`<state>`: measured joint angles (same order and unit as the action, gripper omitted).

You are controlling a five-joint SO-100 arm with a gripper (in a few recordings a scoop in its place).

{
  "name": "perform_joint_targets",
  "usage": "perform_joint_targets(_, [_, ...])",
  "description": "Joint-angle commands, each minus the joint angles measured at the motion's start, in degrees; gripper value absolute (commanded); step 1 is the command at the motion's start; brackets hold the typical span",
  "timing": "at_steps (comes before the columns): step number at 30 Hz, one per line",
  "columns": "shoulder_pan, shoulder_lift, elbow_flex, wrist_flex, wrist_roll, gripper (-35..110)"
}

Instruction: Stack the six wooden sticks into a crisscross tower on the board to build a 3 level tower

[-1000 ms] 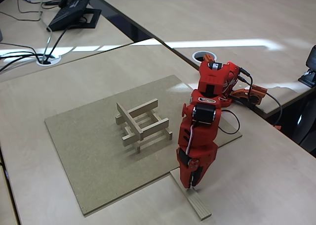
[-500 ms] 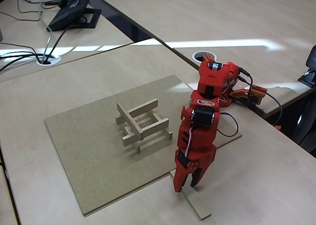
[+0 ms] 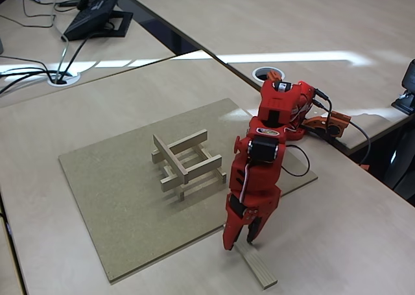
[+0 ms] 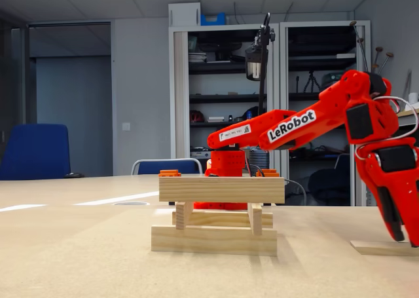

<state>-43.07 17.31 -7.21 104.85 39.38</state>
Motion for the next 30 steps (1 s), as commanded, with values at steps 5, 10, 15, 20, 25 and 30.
perform_joint_targets(5, [0.88,18.63,9.76,0.35,-1.85,21])
perform_joint_targets(10, [1.93,30.06,19.51,0.35,-3.52,20])
perform_joint_targets(15, [3.52,36.65,24.70,0.35,-5.54,20])
perform_joint_targets(20, [4.75,38.06,25.14,0.35,-7.65,21])
perform_joint_targets(25, [5.27,38.58,25.05,0.35,-8.96,21])
perform_joint_targets(30, [5.54,38.85,25.14,0.35,-9.40,21])
